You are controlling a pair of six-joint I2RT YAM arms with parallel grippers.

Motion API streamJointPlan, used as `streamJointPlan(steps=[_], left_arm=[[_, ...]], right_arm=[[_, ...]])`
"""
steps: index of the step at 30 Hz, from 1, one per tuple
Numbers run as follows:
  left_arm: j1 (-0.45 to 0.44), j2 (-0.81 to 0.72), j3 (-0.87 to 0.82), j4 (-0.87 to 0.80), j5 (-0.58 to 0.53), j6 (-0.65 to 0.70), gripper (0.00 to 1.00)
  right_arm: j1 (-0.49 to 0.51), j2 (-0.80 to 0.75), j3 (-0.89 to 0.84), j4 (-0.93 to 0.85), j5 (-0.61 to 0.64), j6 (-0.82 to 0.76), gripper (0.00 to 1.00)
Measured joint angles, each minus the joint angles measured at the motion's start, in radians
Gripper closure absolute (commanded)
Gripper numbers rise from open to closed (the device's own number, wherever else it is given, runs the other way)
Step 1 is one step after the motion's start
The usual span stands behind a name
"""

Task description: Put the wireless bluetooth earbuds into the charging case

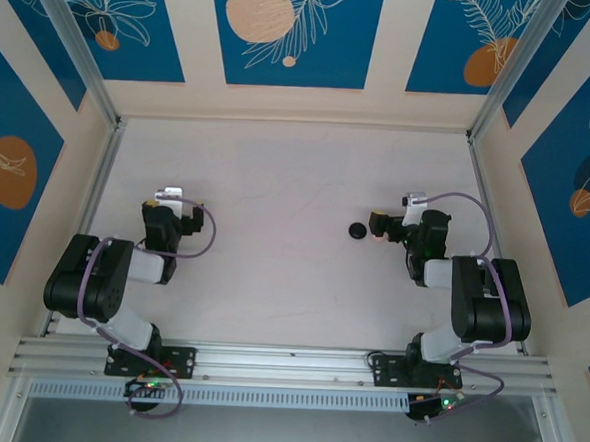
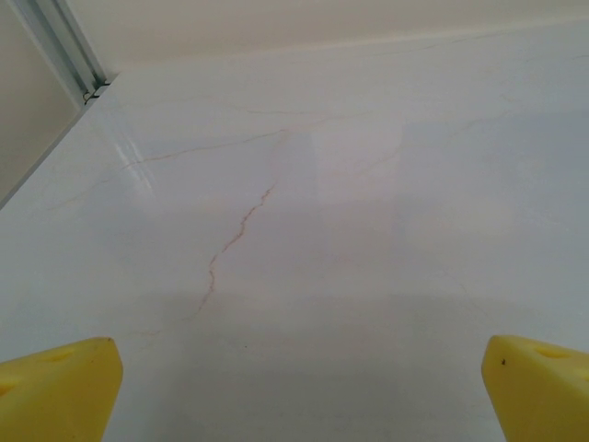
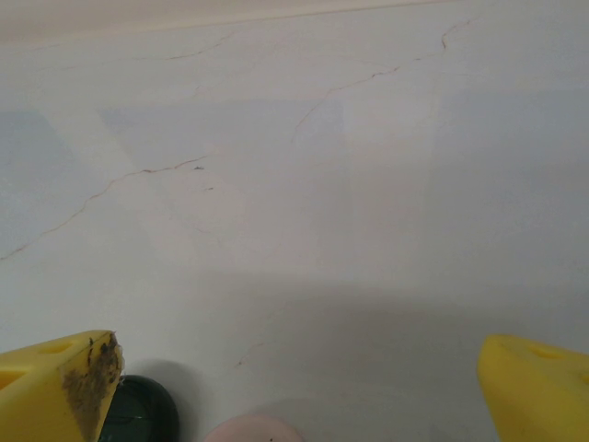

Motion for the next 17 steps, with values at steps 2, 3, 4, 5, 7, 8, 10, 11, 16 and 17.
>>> streamJointPlan(steps=[2, 3, 4, 5, 7, 8, 10, 11, 16, 17], left_arm=[[0.0, 0.0, 0.0, -0.001, 0.002, 0.0, 0.0], [0.0, 0.0, 0.0, -0.001, 0.004, 0.0, 0.0], [0.0, 0.0, 0.0, -0.002, 0.008, 0.0, 0.0], [0.0, 0.0, 0.0, -0.002, 0.011, 0.0, 0.0], [0.0, 0.0, 0.0, -0.004, 0.017, 0.0, 0.0], [0.0, 0.0, 0.0, -0.005, 0.019, 0.0, 0.0], [0.0, 0.0, 0.0, -0.005, 0.02, 0.0, 0.0], [0.0, 0.0, 0.0, -0.005, 0.022, 0.0, 0.0], [0.0, 0.0, 0.0, -0.008, 0.024, 0.0, 0.0], [0.0, 0.0, 0.0, -0.008, 0.025, 0.0, 0.0]], right_arm=[[0.0, 0.0, 0.0, 0.0, 0.0, 0.0, 0.01], [0.0, 0.0, 0.0, 0.0, 0.0, 0.0, 0.01], [0.0, 0.0, 0.0, 0.0, 0.0, 0.0, 0.01], [0.0, 0.0, 0.0, 0.0, 0.0, 0.0, 0.01], [0.0, 0.0, 0.0, 0.0, 0.0, 0.0, 0.01], [0.0, 0.0, 0.0, 0.0, 0.0, 0.0, 0.01], [0.0, 0.0, 0.0, 0.0, 0.0, 0.0, 0.01], [0.0, 0.0, 0.0, 0.0, 0.0, 0.0, 0.01], [0.0, 0.0, 0.0, 0.0, 0.0, 0.0, 0.01], [0.0, 0.0, 0.0, 0.0, 0.0, 0.0, 0.01]])
